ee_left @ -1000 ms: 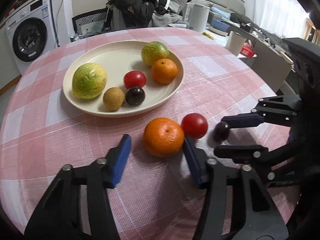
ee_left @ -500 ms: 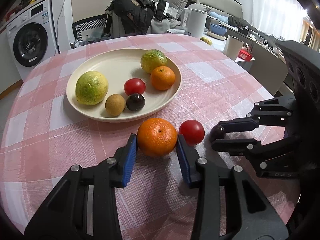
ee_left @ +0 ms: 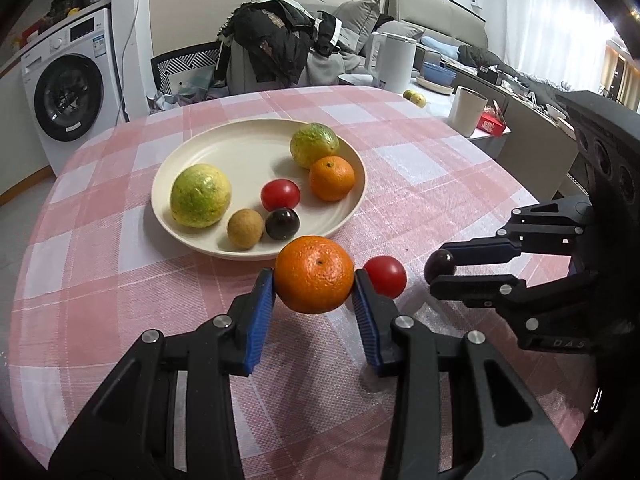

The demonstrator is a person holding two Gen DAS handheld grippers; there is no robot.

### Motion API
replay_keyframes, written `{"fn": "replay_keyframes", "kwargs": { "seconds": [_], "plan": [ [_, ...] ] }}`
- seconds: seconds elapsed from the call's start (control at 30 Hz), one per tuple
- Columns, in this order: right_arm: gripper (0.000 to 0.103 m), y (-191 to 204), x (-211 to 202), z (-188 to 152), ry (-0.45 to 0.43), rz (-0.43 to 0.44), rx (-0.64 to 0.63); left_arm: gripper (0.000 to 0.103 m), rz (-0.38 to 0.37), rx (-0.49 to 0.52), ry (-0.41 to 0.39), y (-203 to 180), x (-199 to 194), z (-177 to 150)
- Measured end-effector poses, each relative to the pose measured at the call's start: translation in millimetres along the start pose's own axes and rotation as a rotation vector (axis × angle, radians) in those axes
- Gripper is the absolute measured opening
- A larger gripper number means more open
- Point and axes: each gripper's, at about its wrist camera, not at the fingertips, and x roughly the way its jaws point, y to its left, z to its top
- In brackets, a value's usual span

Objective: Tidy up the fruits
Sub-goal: 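Close the left tool on the orange mandarin while the right tool grasps the dark plum, then lower the mandarin and plum onto the cream plate and open both tools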

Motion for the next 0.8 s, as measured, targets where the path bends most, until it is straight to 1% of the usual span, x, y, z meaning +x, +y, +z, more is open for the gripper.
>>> {"fn": "replay_keyframes", "kwargs": {
  "seconds": [0.37, 0.8],
  "plan": [
    [0.025, -1.5, -13.0, 4.4, -0.058, 0.004, 0.011, 0.036, 0.015, -0.027, -0.035, 8.6, -13.8, 3.3],
    [0.025, -16.0, -28.2, 15.5, -0.168, -0.013, 0.095, 0.036, 0.062, -0.068, -0.095, 31.3, -34.7, 12.7]
  ]
}}
